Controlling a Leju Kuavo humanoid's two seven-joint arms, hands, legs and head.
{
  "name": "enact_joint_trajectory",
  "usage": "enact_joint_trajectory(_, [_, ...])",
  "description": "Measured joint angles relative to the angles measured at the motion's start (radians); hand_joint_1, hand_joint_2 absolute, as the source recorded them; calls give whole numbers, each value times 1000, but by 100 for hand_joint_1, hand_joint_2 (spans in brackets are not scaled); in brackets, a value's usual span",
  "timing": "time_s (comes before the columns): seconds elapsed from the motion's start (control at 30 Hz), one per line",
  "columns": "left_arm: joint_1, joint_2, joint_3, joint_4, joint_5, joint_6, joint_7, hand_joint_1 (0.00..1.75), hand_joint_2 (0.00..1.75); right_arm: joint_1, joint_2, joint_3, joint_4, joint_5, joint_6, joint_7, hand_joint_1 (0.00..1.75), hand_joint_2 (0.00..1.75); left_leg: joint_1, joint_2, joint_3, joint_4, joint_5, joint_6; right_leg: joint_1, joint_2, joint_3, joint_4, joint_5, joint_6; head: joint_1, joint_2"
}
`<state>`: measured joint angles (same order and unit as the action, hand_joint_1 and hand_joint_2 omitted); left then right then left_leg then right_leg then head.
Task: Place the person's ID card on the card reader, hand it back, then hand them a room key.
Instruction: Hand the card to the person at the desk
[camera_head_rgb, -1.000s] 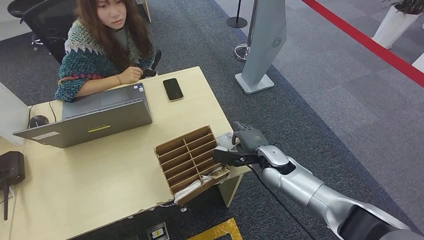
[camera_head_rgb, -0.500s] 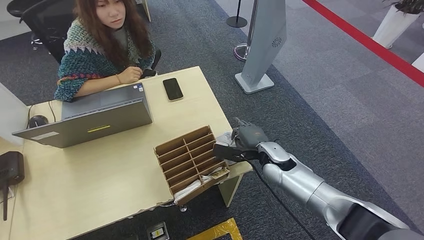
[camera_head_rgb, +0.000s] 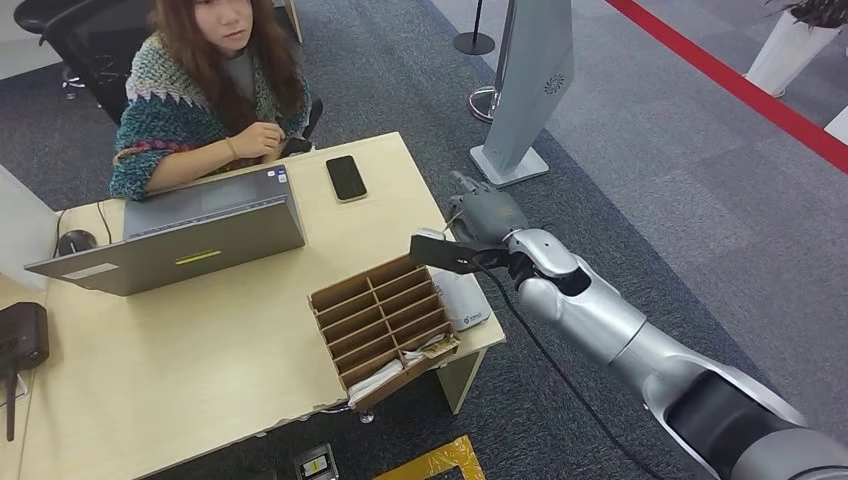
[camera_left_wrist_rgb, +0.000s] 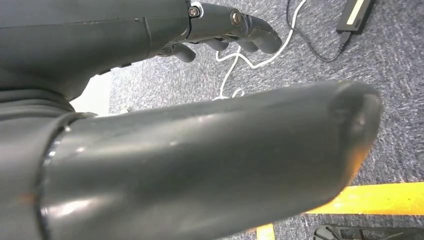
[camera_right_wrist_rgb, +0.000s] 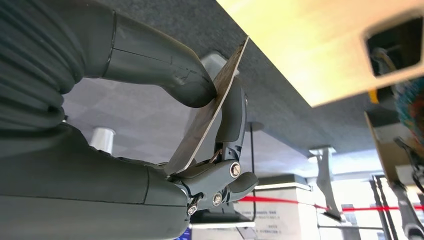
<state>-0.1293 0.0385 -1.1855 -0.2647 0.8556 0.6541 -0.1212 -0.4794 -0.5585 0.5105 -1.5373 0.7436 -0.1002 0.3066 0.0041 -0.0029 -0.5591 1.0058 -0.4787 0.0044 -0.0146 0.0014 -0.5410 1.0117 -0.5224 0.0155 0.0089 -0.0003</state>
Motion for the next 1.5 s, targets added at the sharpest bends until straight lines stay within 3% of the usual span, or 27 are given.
enact_joint_trajectory(0.23, [-12, -2, -21, 0, -27, -6, 16, 0, 0, -173, -14, 31, -33, -16, 76, 11, 175, 175, 0, 0, -2, 0, 0, 0, 0, 0, -1, 0, 0, 0, 0, 0])
enact_joint_trajectory(0.4, [-31, -5, -39, -1, -54, -15, 40, 0, 0, -315, 3, 103, -3, -18, 134, -7, 175, 175, 0, -1, -3, 0, 0, 0, 0, -1, -2, 0, 0, 0, 0, 0])
enact_joint_trajectory(0.6, [-53, -8, -47, -1, -84, -32, 60, 0, 0, -446, 78, 204, 97, -40, 131, -37, 175, 175, 1, -3, -4, 0, 0, 0, 1, -2, -2, 1, 0, 0, 0, 0])
enact_joint_trajectory(0.8, [-68, -8, -62, -1, -99, -39, 72, 0, 0, -557, 193, 311, 276, -63, 105, -70, 175, 175, 2, -3, -5, 0, 1, 0, 2, -2, -3, 1, 0, 0, 0, 0])
enact_joint_trajectory(1.07, [-69, -8, -65, -1, -98, -33, 74, 0, 0, -605, 308, 392, 464, -85, 50, -122, 172, 175, 2, -4, -5, 0, 1, -1, 2, -3, -3, 1, 0, 0, 0, 0])
enact_joint_trajectory(1.13, [-68, -8, -65, -1, -92, -29, 74, 0, 0, -608, 330, 405, 498, -85, 43, -128, 120, 175, 2, -5, -5, 0, 1, -1, 2, -3, -3, 1, 0, 0, 0, 0])
enact_joint_trajectory(1.2, [-66, -8, -65, -1, -85, -26, 74, 0, 0, -609, 350, 417, 531, -84, 35, -133, 35, 175, 2, -5, -5, 0, 1, -1, 2, -4, -3, 1, 0, 0, 0, 0])
enact_joint_trajectory(1.27, [-64, -8, -65, -1, -81, -25, 74, 0, 0, -611, 368, 429, 565, -79, 23, -135, 0, 175, 2, -5, -5, 0, 1, -1, 2, -3, -3, 1, 0, 0, 0, 0])
enact_joint_trajectory(1.5, [-59, -9, -63, -1, -80, -25, 74, 0, 0, -622, 401, 460, 645, -62, -30, -138, 0, 175, 2, -4, -5, 0, 1, -1, 2, -3, -3, 1, 0, 0, 0, 0])
